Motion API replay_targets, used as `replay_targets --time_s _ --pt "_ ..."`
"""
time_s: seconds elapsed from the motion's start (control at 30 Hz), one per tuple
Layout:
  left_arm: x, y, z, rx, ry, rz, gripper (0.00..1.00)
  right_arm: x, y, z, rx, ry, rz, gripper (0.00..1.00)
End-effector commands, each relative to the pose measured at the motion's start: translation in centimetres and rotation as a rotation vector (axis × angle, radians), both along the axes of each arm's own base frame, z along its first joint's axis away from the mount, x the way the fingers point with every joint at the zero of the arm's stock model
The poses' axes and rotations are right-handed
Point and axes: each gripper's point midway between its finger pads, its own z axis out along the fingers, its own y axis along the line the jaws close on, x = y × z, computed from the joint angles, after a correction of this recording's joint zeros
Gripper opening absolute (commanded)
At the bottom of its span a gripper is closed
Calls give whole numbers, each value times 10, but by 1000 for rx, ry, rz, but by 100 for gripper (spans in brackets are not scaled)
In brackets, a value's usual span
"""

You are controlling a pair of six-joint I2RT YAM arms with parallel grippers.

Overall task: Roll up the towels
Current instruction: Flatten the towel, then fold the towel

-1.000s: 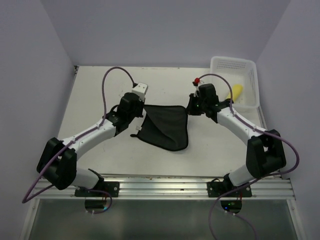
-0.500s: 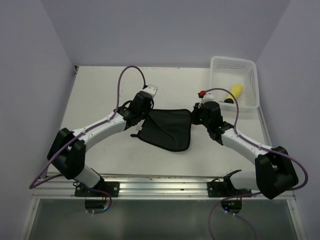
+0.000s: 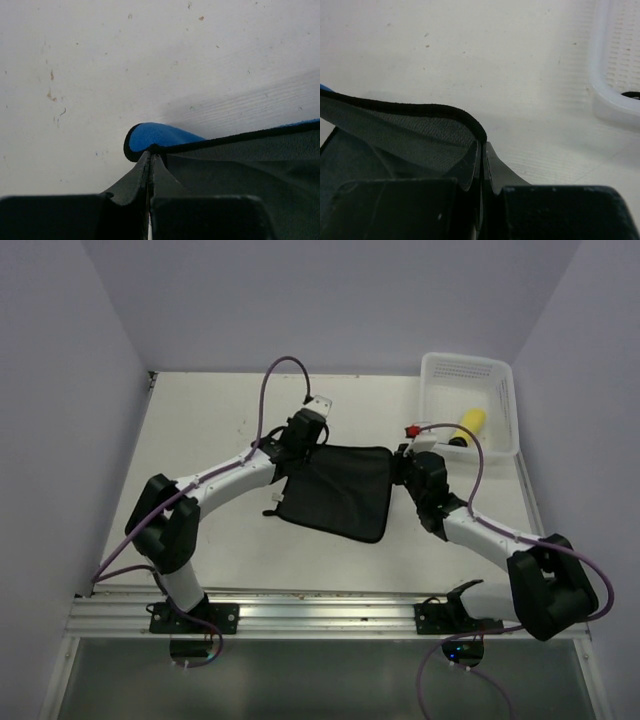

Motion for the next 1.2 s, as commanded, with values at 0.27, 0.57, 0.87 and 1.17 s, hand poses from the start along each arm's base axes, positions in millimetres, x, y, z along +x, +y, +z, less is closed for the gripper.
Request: replay_targets --time_s 0.27,0.57,0.87,1.17 --pt "-9 -12 -17 43 -12 -10 0 -23 -21 -9 -15 14 -52 0" --pt "-25 -8 -24 54 -8 -15 0 -55 -11 -26 48 73 7 2" --pt "-62 -5 -37 48 21 -49 0 -92 6 -49 64 144 72 6" --pt "-92 -8 -49 52 60 -69 0 -110 -2 -52 88 146 59 9"
